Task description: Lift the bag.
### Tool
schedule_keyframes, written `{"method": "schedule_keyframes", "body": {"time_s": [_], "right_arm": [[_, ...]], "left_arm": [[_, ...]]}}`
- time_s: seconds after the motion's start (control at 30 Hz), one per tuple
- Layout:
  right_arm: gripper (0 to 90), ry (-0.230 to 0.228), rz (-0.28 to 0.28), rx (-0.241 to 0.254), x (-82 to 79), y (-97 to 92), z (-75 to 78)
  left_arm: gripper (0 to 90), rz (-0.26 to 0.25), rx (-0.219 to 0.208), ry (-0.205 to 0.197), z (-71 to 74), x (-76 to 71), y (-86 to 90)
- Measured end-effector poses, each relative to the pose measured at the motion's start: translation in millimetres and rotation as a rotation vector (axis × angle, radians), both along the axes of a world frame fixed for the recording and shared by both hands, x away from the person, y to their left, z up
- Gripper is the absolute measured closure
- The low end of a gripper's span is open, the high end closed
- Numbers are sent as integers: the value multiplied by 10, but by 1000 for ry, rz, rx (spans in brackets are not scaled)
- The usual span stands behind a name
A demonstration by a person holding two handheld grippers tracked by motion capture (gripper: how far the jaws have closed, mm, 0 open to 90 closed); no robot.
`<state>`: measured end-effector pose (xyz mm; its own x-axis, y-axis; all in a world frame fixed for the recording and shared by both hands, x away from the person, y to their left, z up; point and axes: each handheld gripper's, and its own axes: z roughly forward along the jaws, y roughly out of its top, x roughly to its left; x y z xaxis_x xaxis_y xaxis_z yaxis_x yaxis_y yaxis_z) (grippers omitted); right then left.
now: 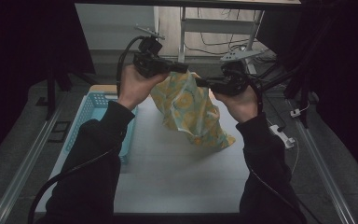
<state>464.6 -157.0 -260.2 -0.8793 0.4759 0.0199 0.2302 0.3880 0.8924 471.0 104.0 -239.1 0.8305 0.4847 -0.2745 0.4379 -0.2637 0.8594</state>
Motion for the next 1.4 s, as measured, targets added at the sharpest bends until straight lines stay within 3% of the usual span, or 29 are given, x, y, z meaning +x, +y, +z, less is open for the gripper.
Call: {"method": "schedule_keyframes", "body": {"time_s": [0.27,0.53,0.93,1.4], "right_arm": [[899,-34,-15,18,-7,11,204],[899,-63,-23,40,-35,24,351],[897,-45,-35,-2,59,87,134],[895,6,-16,-1,162,82,-241]], "left_arm": [[898,17,-12,-42,219,-32,9],[897,30,-39,-77,295,-50,44],[895,58,16,-99,0,47,-22],[892,54,73,-76,-364,113,-41]]}}
